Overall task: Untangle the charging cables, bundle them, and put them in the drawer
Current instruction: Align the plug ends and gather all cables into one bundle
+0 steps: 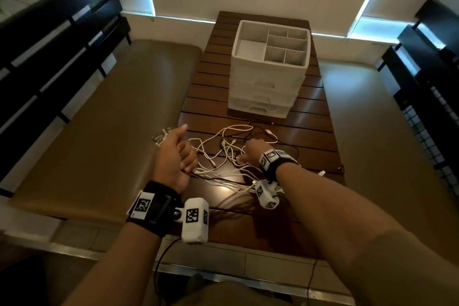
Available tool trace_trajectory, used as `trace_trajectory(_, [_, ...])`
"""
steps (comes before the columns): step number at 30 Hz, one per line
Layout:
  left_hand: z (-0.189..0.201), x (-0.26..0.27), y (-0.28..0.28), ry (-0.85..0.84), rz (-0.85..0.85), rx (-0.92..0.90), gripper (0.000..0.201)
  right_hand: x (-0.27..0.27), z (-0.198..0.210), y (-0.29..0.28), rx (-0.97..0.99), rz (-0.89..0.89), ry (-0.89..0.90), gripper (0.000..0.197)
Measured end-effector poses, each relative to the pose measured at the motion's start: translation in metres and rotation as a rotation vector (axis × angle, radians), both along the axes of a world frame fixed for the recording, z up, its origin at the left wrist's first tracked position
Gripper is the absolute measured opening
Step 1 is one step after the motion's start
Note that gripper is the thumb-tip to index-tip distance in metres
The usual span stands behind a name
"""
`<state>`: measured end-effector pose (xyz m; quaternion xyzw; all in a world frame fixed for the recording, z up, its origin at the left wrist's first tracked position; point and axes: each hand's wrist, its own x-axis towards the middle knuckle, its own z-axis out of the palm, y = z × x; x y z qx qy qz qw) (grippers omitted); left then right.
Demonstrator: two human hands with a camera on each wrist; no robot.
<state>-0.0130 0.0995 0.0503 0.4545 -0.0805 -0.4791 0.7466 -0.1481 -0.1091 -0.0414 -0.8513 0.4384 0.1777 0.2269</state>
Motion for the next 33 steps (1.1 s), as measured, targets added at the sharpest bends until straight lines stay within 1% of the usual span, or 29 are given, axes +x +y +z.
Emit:
trace_trajectory(2, [0.001, -0.003, -0.003, -0.008, 0.003, 0.024, 0.055, -0.001, -0.002, 0.000, -0.032, -0.029, -0.077, 0.020])
trace_trajectory(4, [0.003, -0.006, -0.008, -0.010, 0.002, 0.050, 0.053, -0.004, 0.006, -0.004, -0.021, -0.118, -0.275, 0.011])
trace_trajectory(5, [0.006, -0.008, -0.012, -0.013, 0.000, 0.059, 0.053, -0.005, 0.014, -0.006, -0.015, -0.174, -0.400, 0.011])
trace_trajectory(7, [0.011, -0.014, -0.020, -0.032, 0.009, 0.076, 0.052, -0.008, 0.038, -0.006, 0.000, -0.281, -0.630, 0.015])
trace_trajectory(8, [0.014, -0.017, -0.024, -0.050, 0.015, 0.085, 0.051, -0.009, 0.051, -0.004, 0.040, -0.327, -0.738, 0.016])
trace_trajectory(10, [0.019, -0.019, -0.032, -0.092, 0.027, 0.107, 0.047, -0.011, 0.076, 0.000, 0.138, -0.383, -0.940, 0.014])
trace_trajectory(11, [0.021, -0.019, -0.035, -0.113, 0.024, 0.114, 0.046, -0.012, 0.087, 0.002, 0.151, -0.394, -1.013, 0.014])
trace_trajectory(14, [0.024, -0.019, -0.044, -0.163, 0.011, 0.113, 0.039, -0.018, 0.120, 0.010, 0.056, -0.361, -1.098, 0.016])
trace_trajectory(16, [0.028, -0.021, -0.048, -0.200, 0.019, 0.112, 0.034, -0.022, 0.138, 0.015, 0.018, -0.393, -1.228, 0.016])
trace_trajectory(17, [0.030, -0.022, -0.050, -0.209, 0.025, 0.110, 0.033, -0.024, 0.146, 0.017, -0.004, -0.415, -1.265, 0.018])
trace_trajectory(18, [0.031, -0.024, -0.051, -0.215, 0.032, 0.111, 0.033, -0.025, 0.153, 0.018, -0.026, -0.417, -1.247, 0.019])
trace_trajectory(19, [0.031, -0.025, -0.052, -0.225, 0.037, 0.111, 0.033, -0.026, 0.157, 0.020, -0.018, -0.405, -1.190, 0.019])
trace_trajectory(20, [0.030, -0.026, -0.052, -0.243, 0.034, 0.110, 0.033, -0.027, 0.159, 0.022, 0.017, -0.407, -1.155, 0.019])
trace_trajectory(21, [0.030, -0.028, -0.053, -0.263, 0.023, 0.106, 0.033, -0.028, 0.162, 0.024, 0.057, -0.440, -1.176, 0.019])
trace_trajectory(23, [0.031, -0.031, -0.054, -0.305, -0.008, 0.102, 0.032, -0.030, 0.172, 0.025, 0.102, -0.515, -1.311, 0.020])
trace_trajectory(24, [0.033, -0.033, -0.055, -0.324, -0.020, 0.110, 0.031, -0.029, 0.177, 0.026, 0.140, -0.513, -1.336, 0.021])
trace_trajectory(26, [0.034, -0.035, -0.054, -0.340, -0.039, 0.123, 0.027, -0.026, 0.180, 0.028, 0.248, -0.463, -1.267, 0.021])
trace_trajectory(27, [0.033, -0.036, -0.054, -0.341, -0.052, 0.117, 0.026, -0.025, 0.181, 0.030, 0.271, -0.461, -1.239, 0.022])
trace_trajectory(28, [0.034, -0.036, -0.055, -0.342, -0.064, 0.109, 0.025, -0.025, 0.183, 0.031, 0.265, -0.481, -1.261, 0.022])
trace_trajectory(30, [0.035, -0.038, -0.056, -0.343, -0.083, 0.100, 0.026, -0.028, 0.190, 0.032, 0.262, -0.516, -1.392, 0.021])
trace_trajectory(31, [0.035, -0.039, -0.056, -0.345, -0.089, 0.099, 0.028, -0.029, 0.193, 0.033, 0.301, -0.512, -1.444, 0.020])
trace_trajectory(33, [0.035, -0.042, -0.055, -0.350, -0.105, 0.089, 0.035, -0.033, 0.191, 0.040, 0.404, -0.501, -1.483, 0.014])
